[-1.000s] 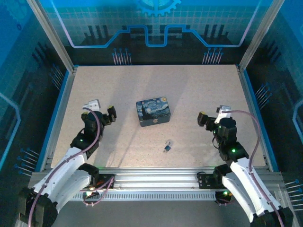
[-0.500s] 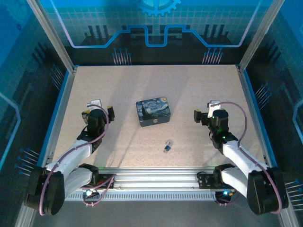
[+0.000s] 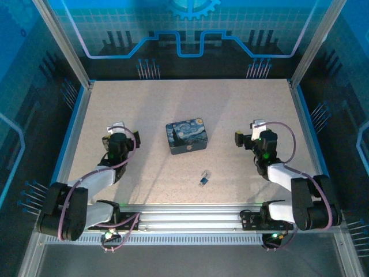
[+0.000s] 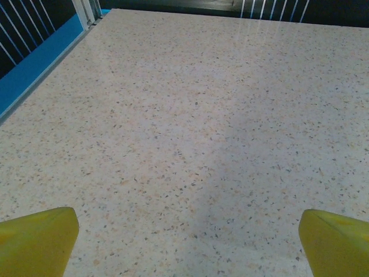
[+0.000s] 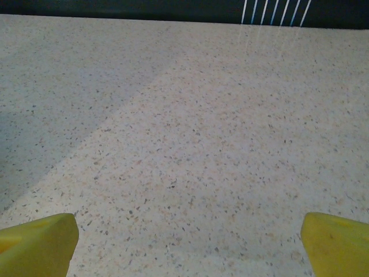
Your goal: Unlock a padlock with a key
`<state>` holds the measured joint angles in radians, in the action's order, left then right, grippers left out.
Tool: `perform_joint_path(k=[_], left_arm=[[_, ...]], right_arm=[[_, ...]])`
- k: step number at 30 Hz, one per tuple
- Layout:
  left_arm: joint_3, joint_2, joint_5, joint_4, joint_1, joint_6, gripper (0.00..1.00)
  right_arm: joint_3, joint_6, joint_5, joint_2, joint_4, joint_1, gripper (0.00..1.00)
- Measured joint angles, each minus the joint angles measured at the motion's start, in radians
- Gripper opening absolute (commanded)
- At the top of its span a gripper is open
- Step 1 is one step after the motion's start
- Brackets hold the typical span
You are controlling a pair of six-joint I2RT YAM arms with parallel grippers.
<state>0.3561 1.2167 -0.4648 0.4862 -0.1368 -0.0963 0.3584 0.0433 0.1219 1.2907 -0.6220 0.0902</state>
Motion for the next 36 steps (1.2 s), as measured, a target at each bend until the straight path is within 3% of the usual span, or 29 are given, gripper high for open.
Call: perform_joint_path(k=[9, 19, 26, 36], left_arm=[[0.000, 0.063, 0.045, 0.114, 0.005, 0.037, 0.99], [-0.017, 0.132, 0.116, 0.278, 0.023, 0.085, 0.99], [-0.069, 0.331, 0.165, 0.535, 0.051, 0.103, 0.99], [-0.002, 0.349, 0.272, 0.488, 0.117, 0.095, 0.99]], right_arm=[[-0.012, -0.049, -0.056, 0.180, -0.195, -0.003, 1.00], [0.061, -0.051, -0.098, 0.208, -0.145, -0.040, 1.00], [0.061, -0.051, -0.105, 0.208, -0.133, -0.040, 1.00], [0.061, -0.051, -0.104, 0.208, -0.130, -0.040, 1.00]])
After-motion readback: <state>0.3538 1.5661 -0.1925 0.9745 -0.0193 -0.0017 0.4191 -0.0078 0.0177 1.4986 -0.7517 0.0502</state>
